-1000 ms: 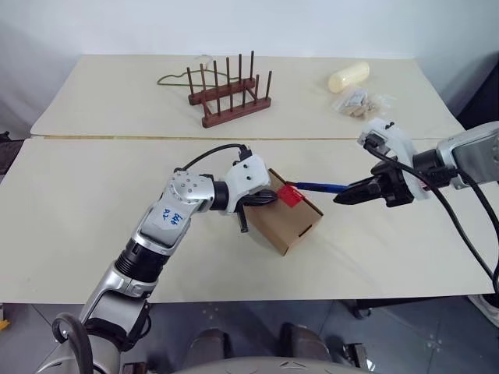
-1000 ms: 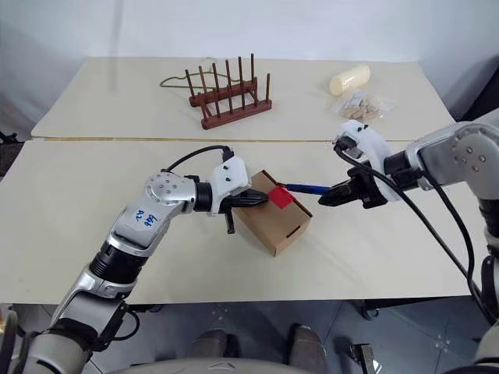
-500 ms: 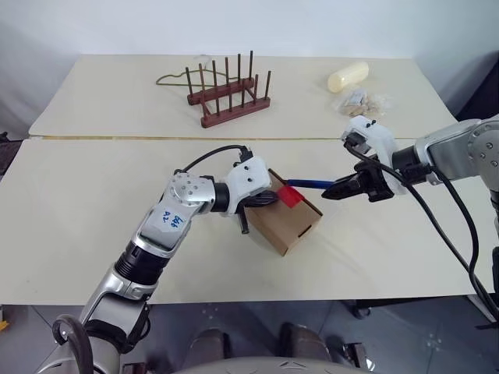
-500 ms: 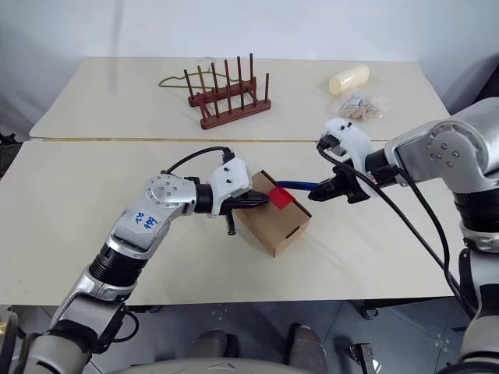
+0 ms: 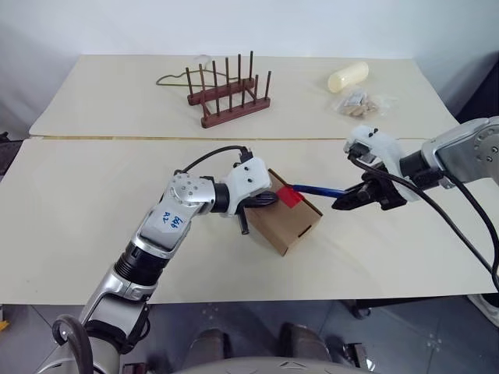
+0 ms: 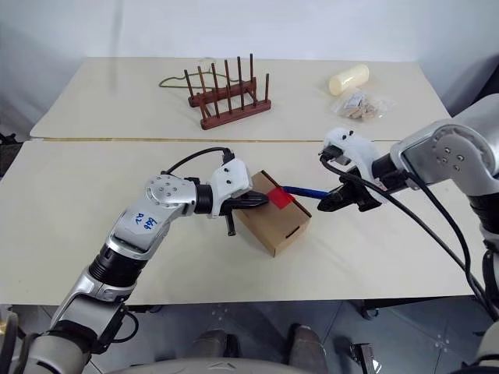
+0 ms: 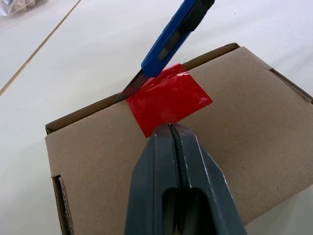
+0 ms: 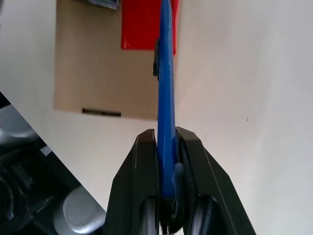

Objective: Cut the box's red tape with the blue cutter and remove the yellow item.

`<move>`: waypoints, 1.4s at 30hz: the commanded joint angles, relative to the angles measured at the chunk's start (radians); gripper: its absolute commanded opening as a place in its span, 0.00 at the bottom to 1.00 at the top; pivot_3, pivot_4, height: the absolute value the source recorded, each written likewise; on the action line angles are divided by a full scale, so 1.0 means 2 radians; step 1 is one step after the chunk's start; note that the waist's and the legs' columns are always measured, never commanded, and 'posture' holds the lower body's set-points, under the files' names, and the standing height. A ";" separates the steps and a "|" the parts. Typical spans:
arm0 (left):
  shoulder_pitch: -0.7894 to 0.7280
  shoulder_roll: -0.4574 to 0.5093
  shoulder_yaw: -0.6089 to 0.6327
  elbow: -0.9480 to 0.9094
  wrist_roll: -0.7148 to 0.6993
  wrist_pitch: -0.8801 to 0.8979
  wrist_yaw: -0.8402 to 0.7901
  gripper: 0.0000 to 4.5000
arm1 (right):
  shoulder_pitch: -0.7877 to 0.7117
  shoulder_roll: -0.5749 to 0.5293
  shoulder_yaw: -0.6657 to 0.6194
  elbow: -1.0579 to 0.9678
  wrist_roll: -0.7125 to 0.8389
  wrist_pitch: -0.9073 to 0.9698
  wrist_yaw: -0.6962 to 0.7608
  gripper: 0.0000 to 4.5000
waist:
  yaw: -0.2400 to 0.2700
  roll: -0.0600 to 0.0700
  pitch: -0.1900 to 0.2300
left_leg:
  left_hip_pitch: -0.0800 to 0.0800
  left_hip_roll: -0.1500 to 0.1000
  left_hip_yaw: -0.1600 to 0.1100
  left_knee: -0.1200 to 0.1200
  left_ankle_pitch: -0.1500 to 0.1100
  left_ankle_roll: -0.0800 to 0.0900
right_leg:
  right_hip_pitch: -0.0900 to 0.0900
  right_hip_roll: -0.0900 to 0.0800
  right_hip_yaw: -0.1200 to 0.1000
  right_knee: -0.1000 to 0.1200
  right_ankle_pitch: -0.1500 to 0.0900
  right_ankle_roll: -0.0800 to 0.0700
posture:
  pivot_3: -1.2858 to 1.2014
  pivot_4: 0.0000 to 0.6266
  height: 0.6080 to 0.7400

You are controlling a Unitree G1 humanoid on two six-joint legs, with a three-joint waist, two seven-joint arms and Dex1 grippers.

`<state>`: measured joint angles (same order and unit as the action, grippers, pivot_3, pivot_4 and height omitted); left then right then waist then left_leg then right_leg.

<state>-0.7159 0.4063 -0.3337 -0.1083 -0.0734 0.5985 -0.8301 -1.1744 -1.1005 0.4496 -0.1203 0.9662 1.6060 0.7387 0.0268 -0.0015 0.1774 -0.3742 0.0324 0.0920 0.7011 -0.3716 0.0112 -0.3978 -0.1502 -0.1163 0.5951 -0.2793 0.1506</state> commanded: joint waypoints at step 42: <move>0.020 0.001 -0.022 0.011 0.008 0.026 0.007 0.00 | -0.043 -0.002 0.088 -0.007 -0.074 0.004 0.110 0.03 | 0.000 0.000 0.000 | 0.000 0.000 0.000 0.001 0.000 0.000 | 0.000 0.000 0.000 0.001 0.000 0.000 | 0.52 0.24 1.00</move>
<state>-0.7072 0.4037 -0.3327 -0.1137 -0.0738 0.6053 -0.8097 -1.2393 -1.0707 0.6234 -0.0887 0.7971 1.6108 0.9269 0.0262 -0.0013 0.1773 -0.3742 0.0324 0.0919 0.7031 -0.3717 0.0112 -0.3978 -0.1504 -0.1161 0.5964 -0.2793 0.1506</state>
